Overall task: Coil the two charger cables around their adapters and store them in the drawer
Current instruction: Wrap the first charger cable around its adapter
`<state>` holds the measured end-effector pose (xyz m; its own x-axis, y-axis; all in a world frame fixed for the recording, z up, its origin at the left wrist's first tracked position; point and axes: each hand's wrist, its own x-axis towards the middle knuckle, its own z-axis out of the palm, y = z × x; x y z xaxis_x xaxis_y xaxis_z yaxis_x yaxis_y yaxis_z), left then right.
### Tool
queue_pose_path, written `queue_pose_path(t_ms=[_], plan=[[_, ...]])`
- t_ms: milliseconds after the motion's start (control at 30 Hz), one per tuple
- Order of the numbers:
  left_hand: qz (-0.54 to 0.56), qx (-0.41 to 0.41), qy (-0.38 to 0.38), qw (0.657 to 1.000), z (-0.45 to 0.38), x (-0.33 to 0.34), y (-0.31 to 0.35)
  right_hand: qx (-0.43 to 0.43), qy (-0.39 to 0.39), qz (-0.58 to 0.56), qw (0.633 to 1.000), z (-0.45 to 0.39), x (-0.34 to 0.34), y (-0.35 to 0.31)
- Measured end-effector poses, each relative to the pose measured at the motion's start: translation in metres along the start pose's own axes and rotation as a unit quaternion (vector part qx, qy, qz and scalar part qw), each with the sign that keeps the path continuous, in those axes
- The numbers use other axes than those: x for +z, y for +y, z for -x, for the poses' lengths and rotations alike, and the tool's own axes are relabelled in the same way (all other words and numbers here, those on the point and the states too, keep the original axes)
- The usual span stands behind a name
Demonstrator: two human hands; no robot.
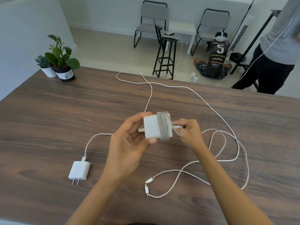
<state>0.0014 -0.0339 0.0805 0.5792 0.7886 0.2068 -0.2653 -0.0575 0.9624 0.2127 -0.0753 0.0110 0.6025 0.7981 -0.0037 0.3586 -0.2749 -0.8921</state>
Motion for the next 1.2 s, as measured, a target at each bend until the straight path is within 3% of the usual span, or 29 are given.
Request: queue_pose_path(t_ms=[200,433,867,1033,1200], plan=[[-0.009,0.001,0.118,0.993,-0.035,-0.008,-0.009,0.009,-0.013,-0.016,1.0,0.033,0.025,0.003],[-0.117,-0.001,0.155,0.981,-0.057,-0.018,-0.037,-0.048,-0.072,0.041,0.995,0.059,0.028,-0.02],[-0.253,-0.022,0.073,0.965,-0.027,-0.01,-0.063,-0.215,0.044,0.177,0.959,0.049,-0.013,-0.068],[-0.244,-0.023,0.037,0.969,-0.016,-0.002,-0.057,-0.24,0.061,0.211,0.946,0.035,-0.021,-0.075],[-0.181,-0.052,-0.012,0.982,-0.007,0.008,-0.052,-0.212,0.037,0.207,0.954,0.021,-0.029,-0.073]])
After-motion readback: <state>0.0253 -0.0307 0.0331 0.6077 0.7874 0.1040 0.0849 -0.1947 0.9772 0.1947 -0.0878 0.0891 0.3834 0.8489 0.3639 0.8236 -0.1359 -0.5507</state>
